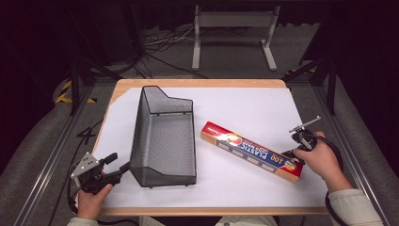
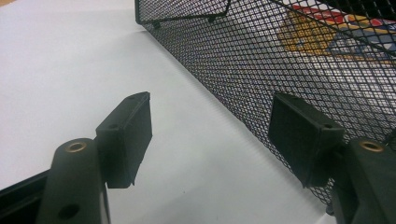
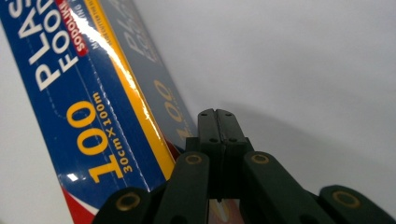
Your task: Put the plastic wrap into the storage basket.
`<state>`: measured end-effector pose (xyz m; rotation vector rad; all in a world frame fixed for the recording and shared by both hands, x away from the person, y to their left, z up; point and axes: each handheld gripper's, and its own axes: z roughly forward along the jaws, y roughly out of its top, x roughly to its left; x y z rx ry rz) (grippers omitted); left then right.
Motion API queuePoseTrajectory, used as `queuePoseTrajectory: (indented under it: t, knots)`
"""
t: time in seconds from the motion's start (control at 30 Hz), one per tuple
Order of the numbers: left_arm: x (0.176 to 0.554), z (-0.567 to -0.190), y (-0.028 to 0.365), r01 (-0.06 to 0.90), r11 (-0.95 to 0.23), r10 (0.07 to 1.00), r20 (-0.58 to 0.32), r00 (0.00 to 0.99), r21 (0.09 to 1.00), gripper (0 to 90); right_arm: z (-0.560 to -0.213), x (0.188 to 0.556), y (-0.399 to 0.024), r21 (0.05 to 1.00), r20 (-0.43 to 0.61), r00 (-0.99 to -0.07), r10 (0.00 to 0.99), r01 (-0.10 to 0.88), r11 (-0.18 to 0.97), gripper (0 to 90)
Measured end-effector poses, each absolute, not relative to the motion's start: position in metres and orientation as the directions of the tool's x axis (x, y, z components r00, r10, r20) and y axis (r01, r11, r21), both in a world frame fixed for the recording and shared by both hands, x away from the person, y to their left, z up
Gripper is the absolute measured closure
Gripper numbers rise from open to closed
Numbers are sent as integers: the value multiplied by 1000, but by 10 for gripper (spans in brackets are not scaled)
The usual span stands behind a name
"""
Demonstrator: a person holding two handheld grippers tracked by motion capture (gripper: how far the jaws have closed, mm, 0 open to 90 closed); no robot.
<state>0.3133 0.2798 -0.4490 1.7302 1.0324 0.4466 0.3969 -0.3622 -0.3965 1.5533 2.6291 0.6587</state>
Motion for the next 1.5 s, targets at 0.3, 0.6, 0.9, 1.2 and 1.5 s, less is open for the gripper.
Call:
queuePoseTrajectory:
  t: [0.3, 0.6, 0.9, 1.2, 1.5]
  knots:
    - [314, -449, 280, 426, -102, 808, -175, 563, 899, 311, -382, 390, -363, 477, 161, -516, 841, 787, 391, 817]
    - [313, -449, 281, 424, -101, 807, -175, 564, 900, 308, -354, 385, -349, 787, 105, -627, 772, 527, 321, 310]
    - [313, -449, 281, 422, -104, 805, -173, 568, 901, 306, -346, 381, -319, 841, 103, -710, 696, 437, 321, 196]
    - [313, -449, 281, 417, -105, 802, -171, 573, 903, 296, -361, 384, -282, 805, 48, -764, 644, 411, 428, 148]
    - [312, -449, 280, 414, -103, 802, -171, 573, 904, 285, -386, 394, -263, 676, 35, -768, 640, 489, 550, 129]
